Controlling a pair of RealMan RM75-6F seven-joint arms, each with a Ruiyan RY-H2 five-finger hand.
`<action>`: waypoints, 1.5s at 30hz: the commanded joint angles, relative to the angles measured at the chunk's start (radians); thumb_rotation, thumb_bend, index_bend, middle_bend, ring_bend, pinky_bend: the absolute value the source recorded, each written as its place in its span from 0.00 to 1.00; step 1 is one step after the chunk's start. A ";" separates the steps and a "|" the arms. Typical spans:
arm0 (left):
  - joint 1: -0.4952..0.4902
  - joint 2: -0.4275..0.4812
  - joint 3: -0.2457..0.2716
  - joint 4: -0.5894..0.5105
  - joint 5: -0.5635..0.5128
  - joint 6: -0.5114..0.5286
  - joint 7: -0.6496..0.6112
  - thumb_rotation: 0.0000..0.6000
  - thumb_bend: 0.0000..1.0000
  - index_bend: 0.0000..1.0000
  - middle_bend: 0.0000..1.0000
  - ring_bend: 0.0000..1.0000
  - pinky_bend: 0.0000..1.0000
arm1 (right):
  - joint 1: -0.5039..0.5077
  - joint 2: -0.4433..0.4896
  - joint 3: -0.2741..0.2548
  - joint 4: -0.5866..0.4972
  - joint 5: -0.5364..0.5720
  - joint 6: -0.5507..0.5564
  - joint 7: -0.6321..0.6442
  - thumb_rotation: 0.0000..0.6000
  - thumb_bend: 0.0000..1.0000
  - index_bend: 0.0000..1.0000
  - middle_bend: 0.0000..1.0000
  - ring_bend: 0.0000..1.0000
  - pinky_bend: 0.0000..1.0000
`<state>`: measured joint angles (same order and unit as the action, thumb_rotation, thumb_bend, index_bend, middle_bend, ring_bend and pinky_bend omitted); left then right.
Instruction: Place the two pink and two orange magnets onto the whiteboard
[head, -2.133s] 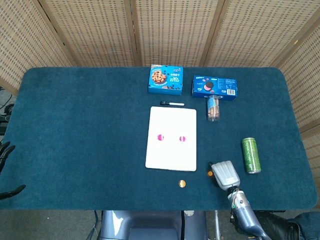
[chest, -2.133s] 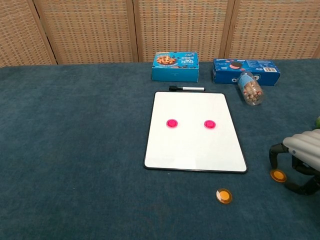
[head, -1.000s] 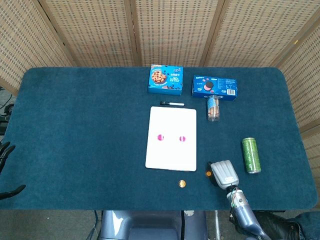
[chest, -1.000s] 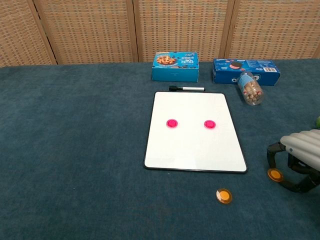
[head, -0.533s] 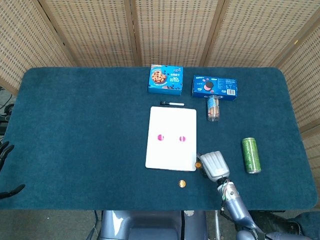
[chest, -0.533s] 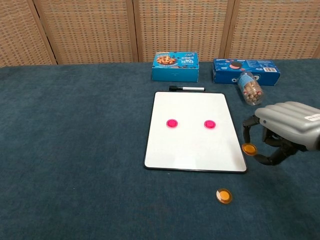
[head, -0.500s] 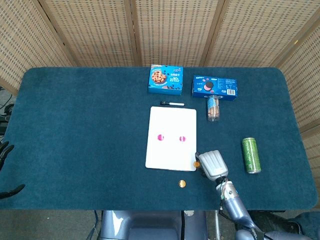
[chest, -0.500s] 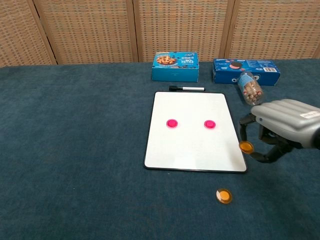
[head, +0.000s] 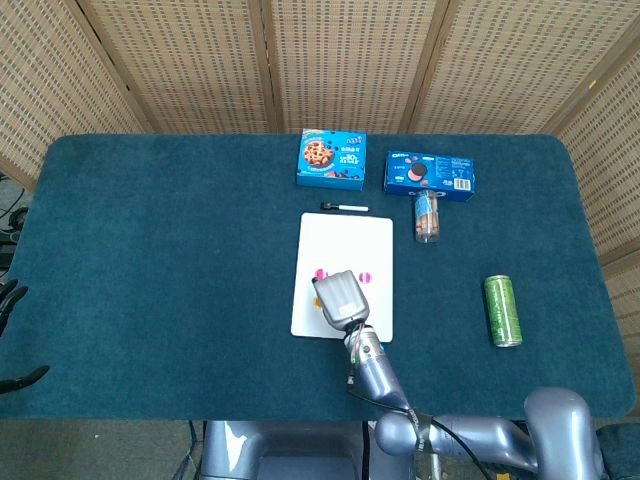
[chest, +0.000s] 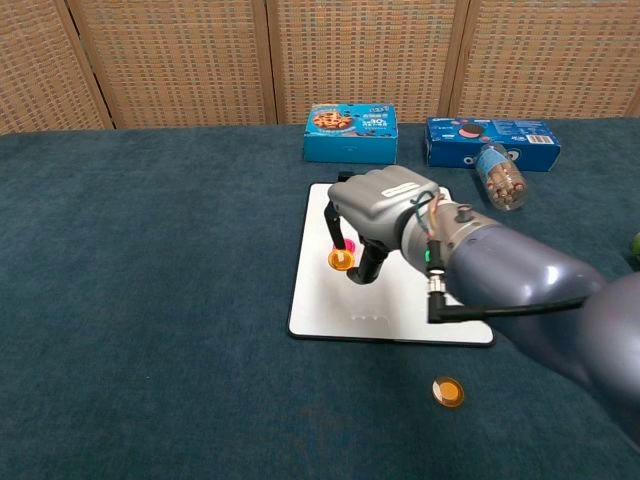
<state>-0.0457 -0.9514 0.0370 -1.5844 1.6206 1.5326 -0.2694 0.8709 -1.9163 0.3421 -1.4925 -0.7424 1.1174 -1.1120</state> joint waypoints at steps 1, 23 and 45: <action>-0.005 0.005 -0.003 0.002 -0.009 -0.009 -0.013 1.00 0.00 0.00 0.00 0.00 0.00 | 0.048 -0.056 0.010 0.071 0.045 0.002 -0.039 1.00 0.40 0.54 0.97 0.97 1.00; 0.001 0.008 0.006 0.003 0.019 0.011 -0.016 1.00 0.00 0.00 0.00 0.00 0.00 | -0.121 0.261 -0.256 -0.369 -0.108 0.157 0.095 1.00 0.31 0.38 0.97 0.98 1.00; 0.007 -0.011 0.016 -0.004 0.040 0.022 0.040 1.00 0.00 0.00 0.00 0.00 0.00 | -0.292 0.325 -0.443 -0.293 -0.350 0.096 0.369 1.00 0.34 0.41 0.97 0.97 1.00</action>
<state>-0.0389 -0.9621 0.0531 -1.5884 1.6603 1.5543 -0.2299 0.5821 -1.5862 -0.1024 -1.7903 -1.0914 1.2168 -0.7434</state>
